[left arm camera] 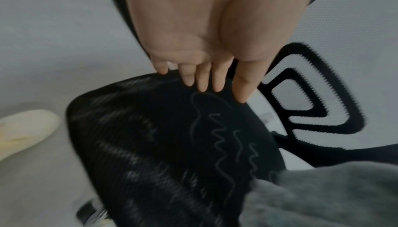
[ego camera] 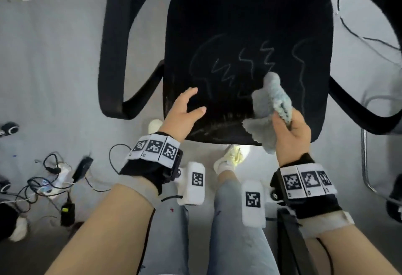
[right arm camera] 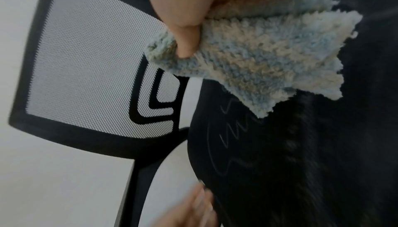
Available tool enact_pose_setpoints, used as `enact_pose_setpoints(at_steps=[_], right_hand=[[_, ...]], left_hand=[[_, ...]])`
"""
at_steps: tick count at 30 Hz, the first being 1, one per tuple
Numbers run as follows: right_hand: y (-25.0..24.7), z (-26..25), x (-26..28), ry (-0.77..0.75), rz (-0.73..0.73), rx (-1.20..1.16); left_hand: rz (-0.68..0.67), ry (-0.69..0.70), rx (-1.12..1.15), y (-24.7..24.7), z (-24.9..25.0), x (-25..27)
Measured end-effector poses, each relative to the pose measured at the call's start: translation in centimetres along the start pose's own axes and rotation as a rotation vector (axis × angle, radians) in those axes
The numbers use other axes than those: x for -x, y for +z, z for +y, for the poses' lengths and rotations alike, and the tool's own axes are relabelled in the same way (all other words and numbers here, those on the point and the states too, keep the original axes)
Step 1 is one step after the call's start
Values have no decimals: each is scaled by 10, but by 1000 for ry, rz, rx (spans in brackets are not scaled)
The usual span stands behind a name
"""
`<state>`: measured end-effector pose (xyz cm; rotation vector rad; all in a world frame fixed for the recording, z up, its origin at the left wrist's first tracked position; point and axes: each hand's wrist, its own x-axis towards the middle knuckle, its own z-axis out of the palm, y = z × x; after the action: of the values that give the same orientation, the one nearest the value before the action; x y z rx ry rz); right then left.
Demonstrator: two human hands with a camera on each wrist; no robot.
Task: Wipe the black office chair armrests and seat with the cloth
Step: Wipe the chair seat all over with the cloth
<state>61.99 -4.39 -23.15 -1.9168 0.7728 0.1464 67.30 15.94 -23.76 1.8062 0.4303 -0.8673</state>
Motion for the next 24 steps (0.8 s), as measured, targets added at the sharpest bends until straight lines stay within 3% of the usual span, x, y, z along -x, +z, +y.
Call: enact_pose_setpoints(at_steps=[2, 5, 8, 10, 12, 14, 19, 22, 24], right_hand=[[-16, -1, -13, -148, 82, 82], [-14, 6, -30, -275, 70, 283], [16, 23, -42, -306, -148, 480], [40, 39, -48, -276, -308, 763], [59, 57, -54, -290, -407, 970], [70, 72, -59, -348, -443, 1030], [78, 95, -67, -492, -388, 1098], [91, 78, -95, -533, -318, 1107], [107, 53, -126, -475, -221, 1050]], left_hand=[[3, -69, -34, 15, -18, -7], [53, -88, -117, 26, -35, -25], [97, -73, -273, 25, -45, -54], [105, -77, -418, 22, -44, -77], [137, -107, -591, 18, -42, -98], [179, -126, -717, 14, -43, -114], [216, -141, -901, 20, -58, -134], [245, -131, -890, 21, -60, -141], [252, -148, -913, 22, -60, -142]])
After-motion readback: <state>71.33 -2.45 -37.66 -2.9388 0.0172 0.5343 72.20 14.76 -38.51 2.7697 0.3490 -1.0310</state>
